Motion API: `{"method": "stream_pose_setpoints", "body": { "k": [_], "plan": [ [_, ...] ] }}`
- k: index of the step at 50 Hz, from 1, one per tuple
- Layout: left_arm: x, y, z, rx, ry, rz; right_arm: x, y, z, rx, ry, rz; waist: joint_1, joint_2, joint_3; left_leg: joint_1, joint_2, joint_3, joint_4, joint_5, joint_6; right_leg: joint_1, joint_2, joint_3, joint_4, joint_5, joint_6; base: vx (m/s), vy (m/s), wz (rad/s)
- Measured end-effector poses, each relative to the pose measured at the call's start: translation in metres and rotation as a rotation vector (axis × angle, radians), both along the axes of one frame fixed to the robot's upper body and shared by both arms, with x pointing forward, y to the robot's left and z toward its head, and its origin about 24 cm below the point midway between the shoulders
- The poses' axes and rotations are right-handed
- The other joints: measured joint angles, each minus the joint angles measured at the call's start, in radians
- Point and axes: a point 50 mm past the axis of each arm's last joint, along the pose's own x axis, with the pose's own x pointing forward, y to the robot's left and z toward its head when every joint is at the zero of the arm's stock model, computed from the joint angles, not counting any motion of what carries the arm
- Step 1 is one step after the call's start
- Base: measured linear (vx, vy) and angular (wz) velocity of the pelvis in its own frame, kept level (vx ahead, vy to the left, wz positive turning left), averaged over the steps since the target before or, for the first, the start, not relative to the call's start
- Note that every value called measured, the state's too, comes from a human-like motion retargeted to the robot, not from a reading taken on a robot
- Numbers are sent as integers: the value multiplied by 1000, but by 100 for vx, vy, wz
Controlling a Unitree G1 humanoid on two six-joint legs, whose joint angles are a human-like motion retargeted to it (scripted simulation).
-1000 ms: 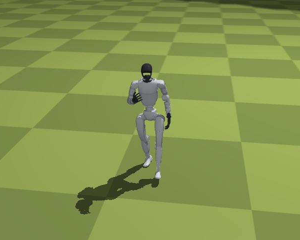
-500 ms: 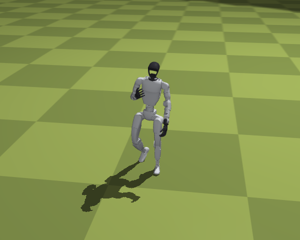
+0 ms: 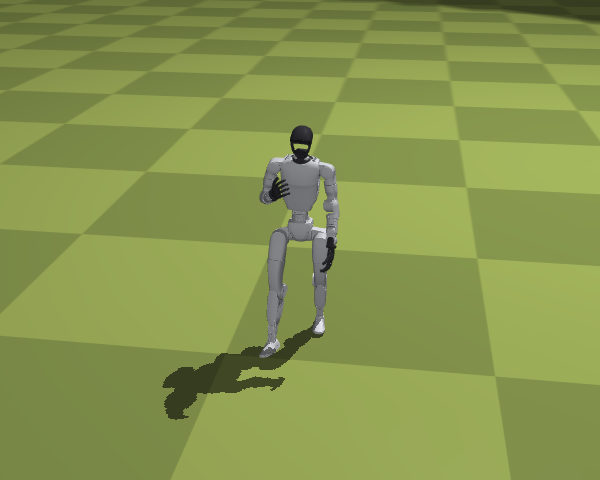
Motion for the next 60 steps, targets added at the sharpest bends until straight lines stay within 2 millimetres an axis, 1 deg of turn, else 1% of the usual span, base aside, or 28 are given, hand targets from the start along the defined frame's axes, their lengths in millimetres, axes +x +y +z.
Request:
{"method": "stream_pose_setpoints", "body": {
  "k": [5,9,12,15,18,22,25,28,30,31,32,33,34,35,36,38,40,43,44,45,46,47,48,49,51,53,57,60],
  "plan": [
    [-63,18,-27,-1,171,147,-1,-4,2,1,-23,-26,20,-1,-16,14,2,-21,16,-2,7,23,15,30,0,38,0,34,-14,23],
    [-109,33,-37,42,282,152,-1,-7,3,11,-31,-40,36,1,-36,18,-2,-43,34,16,23,44,-4,3,0,35,0,35,-10,27],
    [-135,41,-40,74,342,115,-2,-9,4,22,-35,-44,44,4,-52,17,-2,-64,53,39,34,63,-14,-3,0,12,0,35,-11,31],
    [-153,46,-41,88,379,92,-2,-11,5,25,-39,-46,51,5,-65,13,-3,-86,79,70,44,85,-24,-14,0,-11,0,33,-12,30],
    [-161,47,-41,75,390,110,-1,-13,6,20,-40,-44,54,1,-74,2,-6,-107,120,112,49,109,-35,-24,0,-31,0,30,-14,29],
    [-157,43,-41,28,363,167,0,-13,7,11,-38,-37,56,-19,-77,-35,-18,-127,220,179,54,138,-57,-31,11,-61,0,27,-16,24],
    [-143,36,-39,-19,311,206,1,-13,8,5,-35,-29,54,-45,-76,-98,-39,-120,348,222,66,150,-88,-30,39,-91,-1,22,-14,23],
    [-126,30,-36,-65,238,248,2,-13,8,0,-28,-24,56,-69,-79,-188,-43,-70,506,260,83,154,-107,-31,66,-122,-20,19,-15,13],
    [-113,28,-33,-80,189,261,2,-11,7,-12,-27,-16,57,-82,-82,-245,-30,-11,603,291,101,154,-117,-39,62,-126,-40,17,-13,8],
    [-108,27,-31,-65,179,249,3,-9,6,-14,-19,-4,55,-89,-86,-271,-16,28,644,312,117,157,-111,3,65,-98,-58,-1,-14,277],
    [-92,25,-27,-71,121,231,4,-12,6,-29,-30,-18,-34,-101,-97,-336,-69,-54,691,382,162,212,-68,375,56,-49,-160,-53,-11,1078],
    [-57,16,-13,-125,-29,199,6,-22,10,-70,-77,-84,-293,-124,-122,-482,-254,-379,753,553,266,368,48,1409,25,47,-433,-78,-13,1421],
    [-42,20,-4,-162,-119,254,8,-20,13,-84,-104,-84,-442,-113,-145,-574,-313,-504,794,632,300,395,111,1754,11,87,-524,-78,-23,1266],
    [-35,30,2,-188,-182,354,9,-11,16,-85,-123,-51,-536,-84,-169,-640,-309,-529,824,666,300,357,147,1754,7,101,-524,-35,-32,477],
    [-33,36,4,-198,-200,401,11,-6,15,-82,-117,-33,-565,-63,-193,-693,-289,-509,846,679,300,321,160,1754,7,117,-524,-18,-38,138],
    [-29,43,6,-205,-220,448,12,1,15,-78,-114,-8,-594,-33,-232,-767,-261,-474,876,686,301,272,181,1754,7,141,-524,-2,-29,10],
    [-26,45,7,-201,-218,449,12,4,15,-75,-115,5,-605,-17,-255,-796,-272,-476,889,661,302,252,189,1754,7,146,-524,5,-15,2],
    [-24,47,7,-192,-193,416,11,5,16,-62,-117,18,-626,-9,-268,-787,-350,-546,873,566,302,253,190,1754,6,132,-524,17,-4,-2],
    [-24,47,6,-181,-181,392,10,7,16,-62,-123,27,-602,-19,-264,-760,-352,-544,850,511,302,273,190,1754,5,142,-524,43,-14,-141],
    [-24,48,5,-167,-168,364,9,8,15,-63,-129,39,-564,-34,-255,-725,-342,-530,822,448,302,298,191,1754,4,160,-524,67,-30,-1028],
    [-45,44,-10,-83,11,284,7,4,11,-18,-65,36,-197,-82,-162,-505,-141,-118,717,272,252,230,39,845,43,20,-276,77,-23,-1574],
    [-61,43,-18,-26,133,237,5,1,8,13,-23,30,55,-113,-97,-352,-5,161,627,142,212,186,-69,193,69,-93,-99,61,-15,-1524],
    [-61,44,-18,-33,134,248,4,-1,9,19,-26,18,75,-106,-88,-334,1,174,567,105,195,190,-89,53,71,-152,-60,31,4,-651],
    [-59,44,-17,-36,131,257,4,-3,10,25,-29,8,82,-101,-80,-318,5,178,503,76,183,198,-91,7,78,-179,-42,8,4,-49],
    [-51,45,-14,-35,116,274,5,-6,14,34,-39,-7,90,-88,-57,-285,15,184,364,41,158,215,-74,15,89,-193,-32,7,6,-25],
    [-44,45,-12,-25,97,292,6,-7,17,39,-52,-17,100,-71,-34,-254,32,192,234,37,124,230,-54,20,84,-197,-28,7,8,-32],
    [-35,42,-9,-18,70,322,6,-9,20,48,-66,-34,104,-42,-14,-226,58,179,74,105,63,251,-18,26,74,-208,-33,7,9,-22],
    [-33,38,-9,-18,69,311,6,-10,20,55,-65,-46,99,-34,-16,-212,64,165,28,154,39,256,-6,32,75,-214,-41,6,10,-14]
  ]
}}
